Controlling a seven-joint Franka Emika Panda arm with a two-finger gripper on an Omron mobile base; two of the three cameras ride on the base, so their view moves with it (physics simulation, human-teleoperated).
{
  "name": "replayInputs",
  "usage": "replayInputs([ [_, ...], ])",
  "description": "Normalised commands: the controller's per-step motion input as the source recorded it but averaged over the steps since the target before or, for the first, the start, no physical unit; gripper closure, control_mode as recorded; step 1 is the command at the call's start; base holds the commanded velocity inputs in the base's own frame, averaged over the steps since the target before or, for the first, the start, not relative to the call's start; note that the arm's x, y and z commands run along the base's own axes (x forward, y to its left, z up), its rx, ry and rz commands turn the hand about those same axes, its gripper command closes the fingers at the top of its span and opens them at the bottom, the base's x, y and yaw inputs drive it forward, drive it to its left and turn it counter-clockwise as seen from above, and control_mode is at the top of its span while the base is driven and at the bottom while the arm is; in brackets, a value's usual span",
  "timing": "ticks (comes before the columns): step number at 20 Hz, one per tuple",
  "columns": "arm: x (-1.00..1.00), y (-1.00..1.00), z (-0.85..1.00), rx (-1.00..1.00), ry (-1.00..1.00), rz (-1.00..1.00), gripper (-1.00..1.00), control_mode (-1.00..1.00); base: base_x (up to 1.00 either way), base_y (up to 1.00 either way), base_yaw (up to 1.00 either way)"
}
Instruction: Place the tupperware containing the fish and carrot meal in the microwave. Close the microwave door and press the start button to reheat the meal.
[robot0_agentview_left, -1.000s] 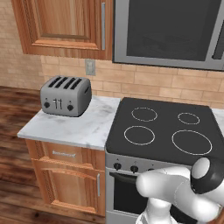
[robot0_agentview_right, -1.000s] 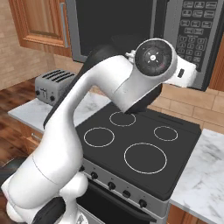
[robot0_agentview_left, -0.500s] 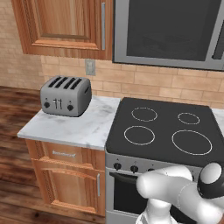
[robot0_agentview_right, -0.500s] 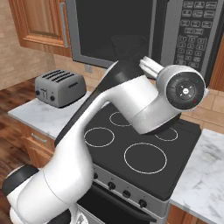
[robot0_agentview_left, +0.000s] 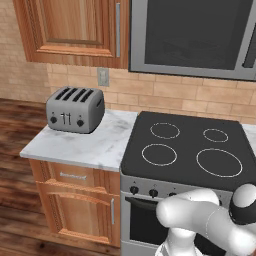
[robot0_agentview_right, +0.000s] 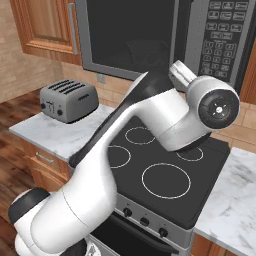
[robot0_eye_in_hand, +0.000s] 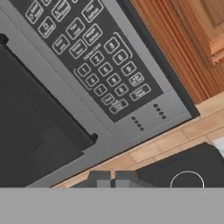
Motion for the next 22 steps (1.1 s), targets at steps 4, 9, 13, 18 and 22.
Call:
replayInputs([
  [4,0.35,-0.23,0.00,0.14,0.00,-0.02,1.00,-1.00,0.00,0.00,0.00],
  [9,0.32,-0.24,0.00,0.13,0.00,0.00,1.00,-1.00,0.00,0.00,0.00],
  [13,0.32,-0.26,0.00,0.10,0.00,0.00,1.00,-1.00,0.00,0.00,0.00],
  [18,0.27,-0.18,0.01,0.04,0.00,0.00,1.00,-1.00,0.00,0.00,0.00],
  [22,0.14,-0.11,0.00,0.00,0.00,0.00,1.00,-1.00,0.00,0.00,0.00],
])
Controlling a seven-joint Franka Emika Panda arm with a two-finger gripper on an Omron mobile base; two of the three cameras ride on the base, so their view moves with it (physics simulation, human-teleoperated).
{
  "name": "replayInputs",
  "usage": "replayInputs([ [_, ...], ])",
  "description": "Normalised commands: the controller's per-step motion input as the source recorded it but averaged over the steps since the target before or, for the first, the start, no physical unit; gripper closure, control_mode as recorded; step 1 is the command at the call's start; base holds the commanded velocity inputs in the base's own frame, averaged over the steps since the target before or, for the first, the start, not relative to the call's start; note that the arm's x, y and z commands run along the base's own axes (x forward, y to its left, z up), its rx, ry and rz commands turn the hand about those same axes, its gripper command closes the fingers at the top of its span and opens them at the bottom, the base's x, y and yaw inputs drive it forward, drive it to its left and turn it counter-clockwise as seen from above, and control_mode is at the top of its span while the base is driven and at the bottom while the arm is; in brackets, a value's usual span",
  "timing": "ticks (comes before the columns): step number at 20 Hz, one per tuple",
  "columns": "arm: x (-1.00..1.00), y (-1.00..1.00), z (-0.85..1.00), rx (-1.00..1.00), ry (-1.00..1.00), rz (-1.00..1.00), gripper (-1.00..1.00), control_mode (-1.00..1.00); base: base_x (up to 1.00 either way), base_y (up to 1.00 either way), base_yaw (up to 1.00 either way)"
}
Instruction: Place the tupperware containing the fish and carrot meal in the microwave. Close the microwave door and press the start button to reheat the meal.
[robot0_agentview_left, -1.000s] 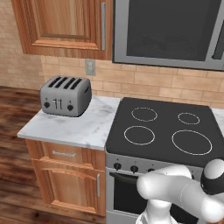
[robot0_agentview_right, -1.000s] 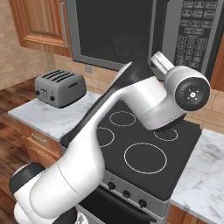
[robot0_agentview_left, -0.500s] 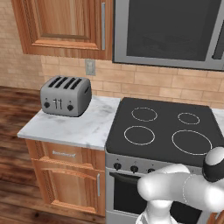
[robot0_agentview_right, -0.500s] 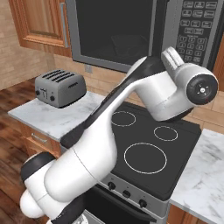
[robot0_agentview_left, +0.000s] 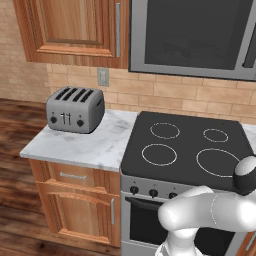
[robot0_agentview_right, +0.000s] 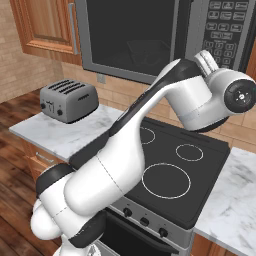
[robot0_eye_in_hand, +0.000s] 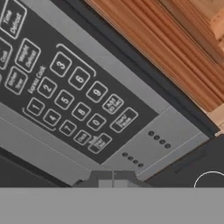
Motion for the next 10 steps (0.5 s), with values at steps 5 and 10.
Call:
replayInputs([
  [5,0.20,-0.12,0.00,0.00,0.00,0.00,1.00,-1.00,0.00,0.00,0.00],
  [10,0.26,-0.13,0.00,0.00,0.00,0.00,1.00,-1.00,0.00,0.00,0.00],
])
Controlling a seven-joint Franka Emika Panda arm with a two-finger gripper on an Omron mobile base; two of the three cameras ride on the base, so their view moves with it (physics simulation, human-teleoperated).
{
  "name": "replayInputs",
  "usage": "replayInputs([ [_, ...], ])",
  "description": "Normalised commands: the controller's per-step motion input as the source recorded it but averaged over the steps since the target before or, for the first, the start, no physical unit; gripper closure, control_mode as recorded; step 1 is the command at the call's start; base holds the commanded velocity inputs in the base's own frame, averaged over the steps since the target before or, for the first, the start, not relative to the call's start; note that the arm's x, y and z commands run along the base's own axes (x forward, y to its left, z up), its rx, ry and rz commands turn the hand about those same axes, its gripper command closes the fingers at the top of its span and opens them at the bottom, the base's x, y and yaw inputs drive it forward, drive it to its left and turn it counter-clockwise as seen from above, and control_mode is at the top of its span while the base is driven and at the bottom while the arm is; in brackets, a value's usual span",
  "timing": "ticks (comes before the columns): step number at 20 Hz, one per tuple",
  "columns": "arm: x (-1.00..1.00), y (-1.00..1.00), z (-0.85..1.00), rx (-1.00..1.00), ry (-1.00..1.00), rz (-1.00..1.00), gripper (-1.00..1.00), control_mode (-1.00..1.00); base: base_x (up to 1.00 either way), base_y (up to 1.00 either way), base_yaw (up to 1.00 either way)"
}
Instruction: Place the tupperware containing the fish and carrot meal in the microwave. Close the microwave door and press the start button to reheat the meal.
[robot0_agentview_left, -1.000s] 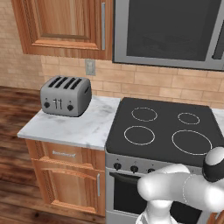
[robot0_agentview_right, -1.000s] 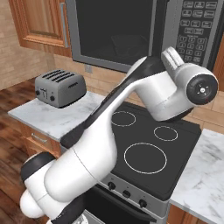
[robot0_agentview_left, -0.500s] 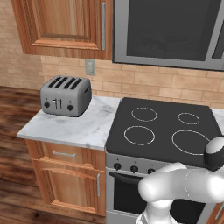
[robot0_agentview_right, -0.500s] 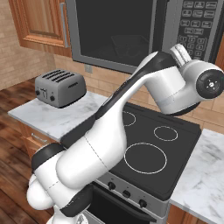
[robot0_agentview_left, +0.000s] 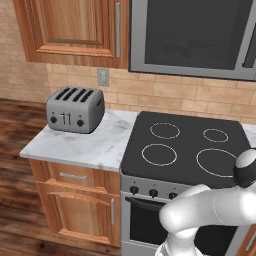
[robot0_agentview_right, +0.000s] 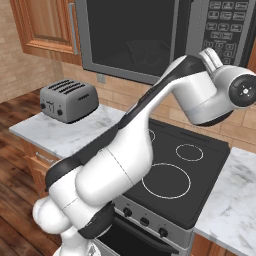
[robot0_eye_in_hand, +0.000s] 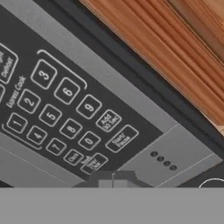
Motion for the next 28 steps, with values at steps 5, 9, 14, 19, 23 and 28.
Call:
replayInputs([
  [5,0.18,-0.21,0.00,0.00,0.00,0.00,1.00,-1.00,0.00,0.00,0.00],
  [9,0.20,-0.22,-0.02,0.00,0.00,0.00,1.00,-1.00,0.00,0.00,0.00],
  [14,0.26,-0.08,-0.03,0.00,0.00,0.00,1.00,-1.00,0.00,0.00,0.00],
  [19,0.25,-0.01,-0.09,0.00,0.00,0.00,1.00,-1.00,0.00,0.00,0.00],
  [23,0.28,0.03,-0.18,0.00,-0.01,-0.04,1.00,-1.00,0.00,0.00,0.00],
  [28,0.27,0.32,-0.24,-0.02,-0.05,-0.15,1.00,-1.00,0.00,0.00,0.00],
])
